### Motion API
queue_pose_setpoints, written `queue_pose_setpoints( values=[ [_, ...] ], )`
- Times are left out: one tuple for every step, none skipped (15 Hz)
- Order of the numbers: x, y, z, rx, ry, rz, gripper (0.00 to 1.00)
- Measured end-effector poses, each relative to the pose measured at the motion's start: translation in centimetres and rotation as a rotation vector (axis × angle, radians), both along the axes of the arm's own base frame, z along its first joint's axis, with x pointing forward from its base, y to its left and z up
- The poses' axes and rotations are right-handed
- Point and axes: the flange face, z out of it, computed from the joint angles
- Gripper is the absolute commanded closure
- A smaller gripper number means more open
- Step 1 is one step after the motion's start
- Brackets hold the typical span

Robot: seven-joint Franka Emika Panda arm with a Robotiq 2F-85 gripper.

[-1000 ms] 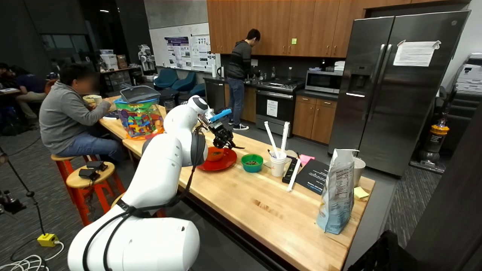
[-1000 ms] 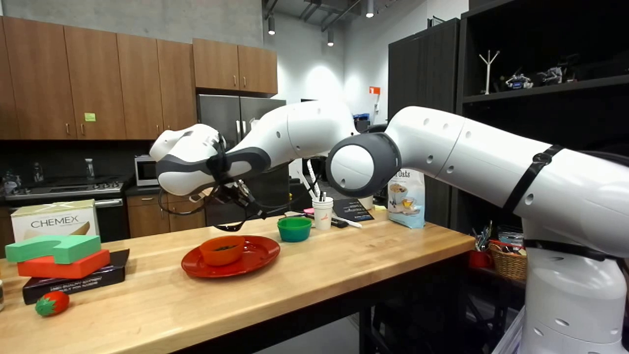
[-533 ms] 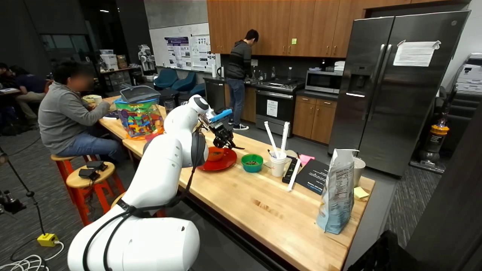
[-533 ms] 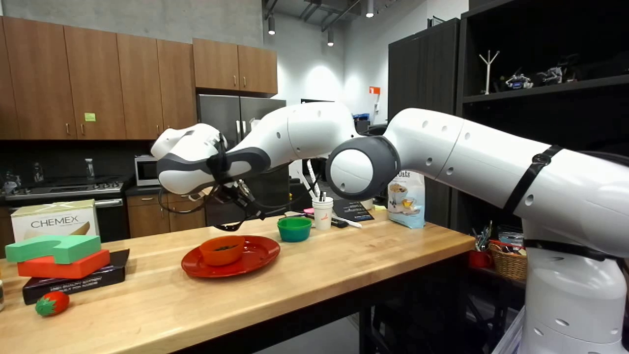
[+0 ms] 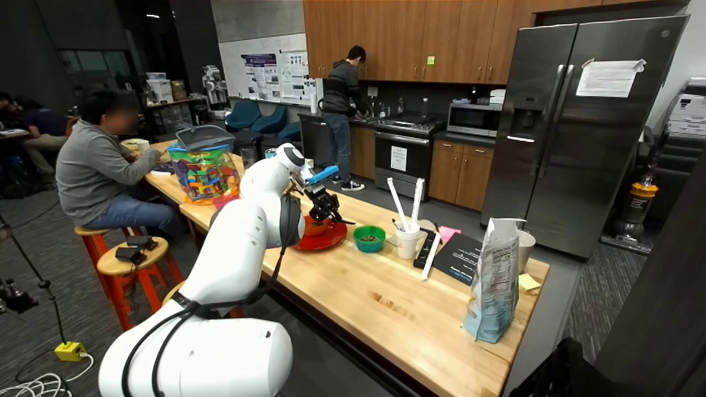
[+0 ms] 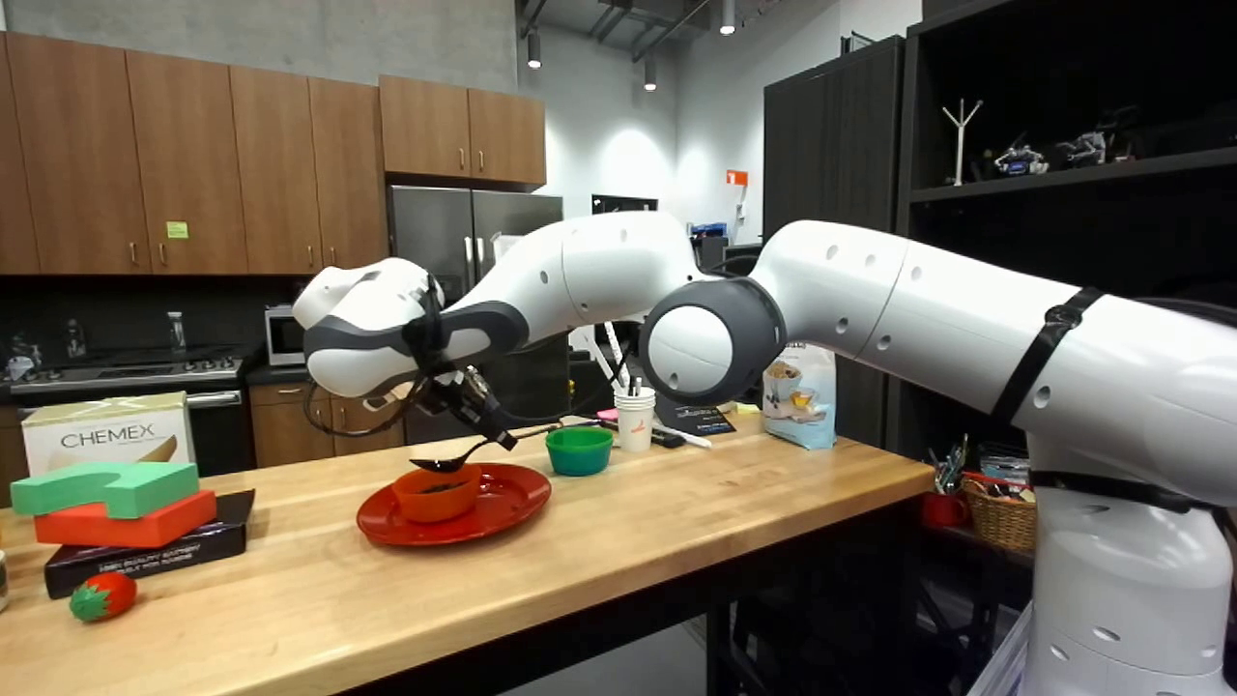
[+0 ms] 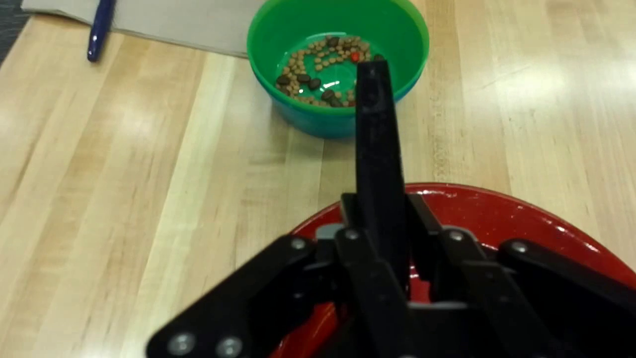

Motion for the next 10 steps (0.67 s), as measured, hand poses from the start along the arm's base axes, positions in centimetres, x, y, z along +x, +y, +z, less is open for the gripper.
queue_pose_setpoints(
  values=[
    [0.1,0.3,-0.6,0.015,0.001,0.009,0.94],
    [0.2,0.4,-1.1,0.027,0.002,0.016,0.94],
    [0.2,0.5,-1.5,0.036,0.006,0.023,0.94],
    [0.3,0.6,-1.9,0.040,0.010,0.027,0.75],
    [0.3,0.6,-2.1,0.043,0.014,0.033,0.75],
    [0.4,0.5,-2.1,0.044,0.016,0.037,0.75],
    [0.4,0.5,-2.1,0.044,0.016,0.039,0.75],
    [0.4,0.5,-2.0,0.044,0.016,0.040,0.75],
    [0.4,0.5,-2.0,0.045,0.016,0.041,0.75],
    [0.4,0.5,-2.0,0.045,0.016,0.041,0.75]
  ],
)
